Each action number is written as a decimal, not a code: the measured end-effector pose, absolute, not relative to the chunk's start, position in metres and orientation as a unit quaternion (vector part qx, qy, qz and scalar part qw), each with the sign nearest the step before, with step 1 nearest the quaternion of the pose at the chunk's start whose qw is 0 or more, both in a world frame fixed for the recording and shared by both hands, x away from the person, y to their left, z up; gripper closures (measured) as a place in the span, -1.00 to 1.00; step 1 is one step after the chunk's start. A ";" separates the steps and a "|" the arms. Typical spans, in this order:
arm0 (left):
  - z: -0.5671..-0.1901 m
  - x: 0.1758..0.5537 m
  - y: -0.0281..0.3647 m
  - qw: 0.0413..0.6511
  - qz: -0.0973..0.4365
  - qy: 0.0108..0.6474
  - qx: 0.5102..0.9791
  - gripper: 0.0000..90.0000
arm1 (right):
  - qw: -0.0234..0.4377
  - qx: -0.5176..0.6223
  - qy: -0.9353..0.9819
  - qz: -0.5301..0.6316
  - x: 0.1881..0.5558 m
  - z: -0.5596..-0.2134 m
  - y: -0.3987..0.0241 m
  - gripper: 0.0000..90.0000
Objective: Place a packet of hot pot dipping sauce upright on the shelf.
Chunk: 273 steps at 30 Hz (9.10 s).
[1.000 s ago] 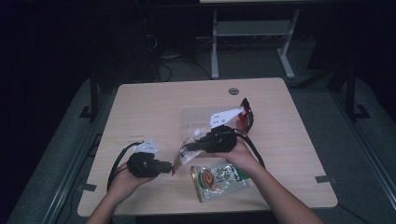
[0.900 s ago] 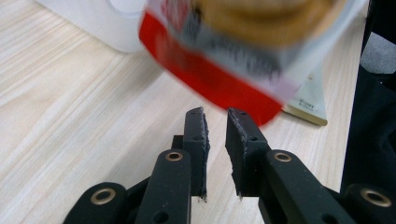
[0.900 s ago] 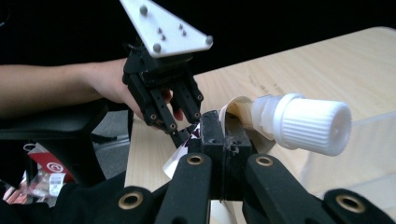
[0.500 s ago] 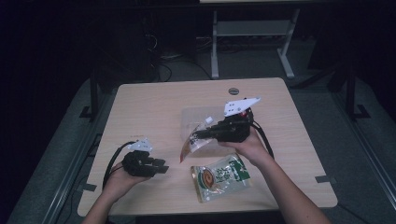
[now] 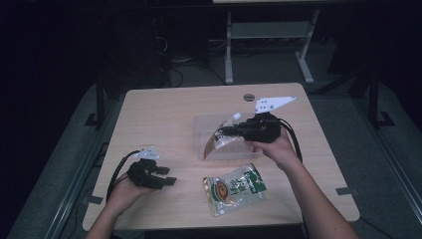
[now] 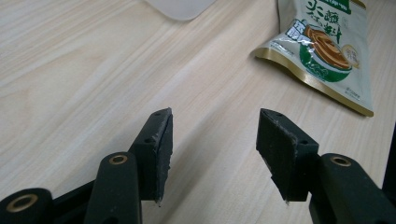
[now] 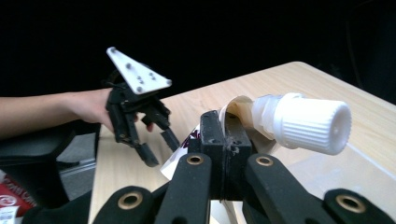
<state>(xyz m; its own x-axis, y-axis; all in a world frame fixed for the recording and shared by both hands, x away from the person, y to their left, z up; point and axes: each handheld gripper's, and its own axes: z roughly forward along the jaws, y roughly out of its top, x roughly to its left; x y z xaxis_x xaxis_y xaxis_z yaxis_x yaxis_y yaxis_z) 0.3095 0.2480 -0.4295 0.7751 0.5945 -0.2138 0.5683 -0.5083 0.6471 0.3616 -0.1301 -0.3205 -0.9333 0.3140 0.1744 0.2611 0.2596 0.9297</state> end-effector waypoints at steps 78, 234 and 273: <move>-0.429 0.311 0.253 0.382 0.016 0.340 0.859 -0.05 | 0.086 0.212 0.826 0.515 0.419 -0.332 -0.138 0.99; -0.427 0.290 0.158 0.366 -0.058 0.216 0.903 0.99 | 0.096 0.331 0.830 0.438 0.295 -0.422 -0.212 -0.45; -0.445 0.301 0.099 0.336 -0.038 0.187 0.922 0.93 | 0.097 0.347 0.823 0.440 0.295 -0.425 -0.218 -0.46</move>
<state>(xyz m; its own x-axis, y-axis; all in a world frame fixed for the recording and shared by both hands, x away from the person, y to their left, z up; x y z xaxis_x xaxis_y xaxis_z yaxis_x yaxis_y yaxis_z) 0.3005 0.0990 -0.4454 0.9269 0.3202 -0.1960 0.3712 -0.7034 0.6062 0.2950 -0.2179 -0.4246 -0.7409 0.6554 0.1465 0.4854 0.3718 0.7913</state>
